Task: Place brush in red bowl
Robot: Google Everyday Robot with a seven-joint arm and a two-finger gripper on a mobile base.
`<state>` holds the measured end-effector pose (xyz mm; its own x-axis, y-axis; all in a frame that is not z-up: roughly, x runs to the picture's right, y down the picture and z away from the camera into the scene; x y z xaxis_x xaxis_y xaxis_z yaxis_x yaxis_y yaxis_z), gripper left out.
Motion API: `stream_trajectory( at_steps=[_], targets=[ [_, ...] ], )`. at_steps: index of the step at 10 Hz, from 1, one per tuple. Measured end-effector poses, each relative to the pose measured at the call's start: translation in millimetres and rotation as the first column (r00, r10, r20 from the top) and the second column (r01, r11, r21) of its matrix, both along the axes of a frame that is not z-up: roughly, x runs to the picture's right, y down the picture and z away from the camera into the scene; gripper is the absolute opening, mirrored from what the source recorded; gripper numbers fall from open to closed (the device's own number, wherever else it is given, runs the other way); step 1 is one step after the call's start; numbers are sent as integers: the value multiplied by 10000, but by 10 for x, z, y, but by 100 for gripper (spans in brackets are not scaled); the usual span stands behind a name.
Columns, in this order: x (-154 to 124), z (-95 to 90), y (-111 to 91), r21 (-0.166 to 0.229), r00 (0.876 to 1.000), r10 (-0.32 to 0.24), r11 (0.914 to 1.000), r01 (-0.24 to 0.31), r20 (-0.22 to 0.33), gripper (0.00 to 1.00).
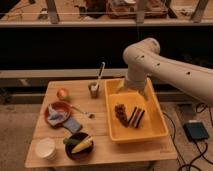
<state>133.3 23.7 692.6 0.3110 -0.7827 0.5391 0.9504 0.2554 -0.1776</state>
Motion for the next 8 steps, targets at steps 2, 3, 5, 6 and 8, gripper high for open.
stream_trajectory(
  at_steps=[2,3,5,6,8],
  targets=[
    [0,0,0,1,10000,0,10000,0,0,80],
    [0,0,0,1,10000,-1,10000,1,-1,80],
    [1,0,-1,2,10000,-1,10000,1,-2,80],
    [0,-2,-4,9,10000,-5,10000,5,-3,80],
    [-6,0,-31,142,9999,-142,9998,141,34,80]
  ],
)
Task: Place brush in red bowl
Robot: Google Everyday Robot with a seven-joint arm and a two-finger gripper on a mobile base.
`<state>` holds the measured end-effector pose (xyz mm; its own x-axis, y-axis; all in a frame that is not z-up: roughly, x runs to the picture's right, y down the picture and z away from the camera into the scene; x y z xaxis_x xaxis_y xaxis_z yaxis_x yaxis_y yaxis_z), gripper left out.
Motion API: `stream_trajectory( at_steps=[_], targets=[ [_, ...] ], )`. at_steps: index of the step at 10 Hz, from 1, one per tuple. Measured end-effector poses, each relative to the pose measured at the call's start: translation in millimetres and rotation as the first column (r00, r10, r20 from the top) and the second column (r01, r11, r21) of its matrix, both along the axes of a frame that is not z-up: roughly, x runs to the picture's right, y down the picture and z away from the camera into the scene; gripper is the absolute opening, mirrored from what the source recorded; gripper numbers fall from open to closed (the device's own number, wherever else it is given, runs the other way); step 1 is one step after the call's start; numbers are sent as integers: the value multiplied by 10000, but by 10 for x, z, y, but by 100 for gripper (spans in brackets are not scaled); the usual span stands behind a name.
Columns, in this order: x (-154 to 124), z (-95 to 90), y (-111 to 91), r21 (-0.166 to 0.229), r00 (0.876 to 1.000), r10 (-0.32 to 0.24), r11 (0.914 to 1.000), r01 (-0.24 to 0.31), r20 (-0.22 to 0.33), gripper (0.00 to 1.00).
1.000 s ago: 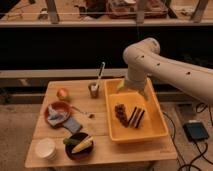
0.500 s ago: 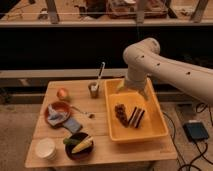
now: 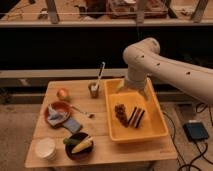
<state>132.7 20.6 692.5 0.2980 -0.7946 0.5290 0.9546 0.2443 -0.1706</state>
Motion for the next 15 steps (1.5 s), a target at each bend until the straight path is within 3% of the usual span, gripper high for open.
stream_trajectory(
  at_steps=[3,4,6,12,15],
  targets=[
    [-206,228,-326,909,9978,-398,9952,349,524,80],
    [-312,360,-491,1307,9962,-533,9904,438,695,80],
    [-593,664,-830,2288,9931,-774,9719,555,877,80],
    [-606,715,-884,2510,9932,-754,9667,509,888,80],
    [-830,842,-1145,3215,9848,-1026,9454,527,1402,80]
  ],
)
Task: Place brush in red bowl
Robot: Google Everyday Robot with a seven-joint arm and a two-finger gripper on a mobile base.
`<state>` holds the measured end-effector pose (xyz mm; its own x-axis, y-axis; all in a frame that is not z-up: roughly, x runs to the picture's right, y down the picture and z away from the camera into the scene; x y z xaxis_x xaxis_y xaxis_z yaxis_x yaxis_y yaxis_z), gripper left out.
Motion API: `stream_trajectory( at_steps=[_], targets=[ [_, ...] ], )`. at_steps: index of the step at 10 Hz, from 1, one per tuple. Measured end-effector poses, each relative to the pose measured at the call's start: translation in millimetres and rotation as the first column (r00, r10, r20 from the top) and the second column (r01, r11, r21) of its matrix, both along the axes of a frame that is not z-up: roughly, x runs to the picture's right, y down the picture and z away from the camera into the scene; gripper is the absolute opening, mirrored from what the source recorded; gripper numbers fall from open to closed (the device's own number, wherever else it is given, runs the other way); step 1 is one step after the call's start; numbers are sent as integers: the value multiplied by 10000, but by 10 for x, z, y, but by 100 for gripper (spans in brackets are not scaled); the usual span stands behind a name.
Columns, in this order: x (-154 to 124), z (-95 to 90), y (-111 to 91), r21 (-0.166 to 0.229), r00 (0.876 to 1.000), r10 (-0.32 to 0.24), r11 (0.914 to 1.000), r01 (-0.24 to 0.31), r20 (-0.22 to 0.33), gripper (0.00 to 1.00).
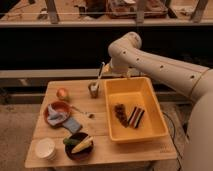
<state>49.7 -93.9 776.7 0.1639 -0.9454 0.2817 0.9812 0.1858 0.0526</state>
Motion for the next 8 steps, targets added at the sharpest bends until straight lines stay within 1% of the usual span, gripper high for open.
stream_trajectory(
  at_steps=[1,4,5,6,8],
  targets=[
    [-71,46,-83,210,9998,-32,9998,28,186,80],
    [-291,150,-231,809,9974,-239,9966,184,673,80],
    [-342,210,-259,914,9963,-330,9955,257,798,80],
    [-362,335,-288,1027,9945,-429,9942,331,951,80],
    [-385,475,-284,1126,9920,-553,9927,424,1137,80]
  ],
)
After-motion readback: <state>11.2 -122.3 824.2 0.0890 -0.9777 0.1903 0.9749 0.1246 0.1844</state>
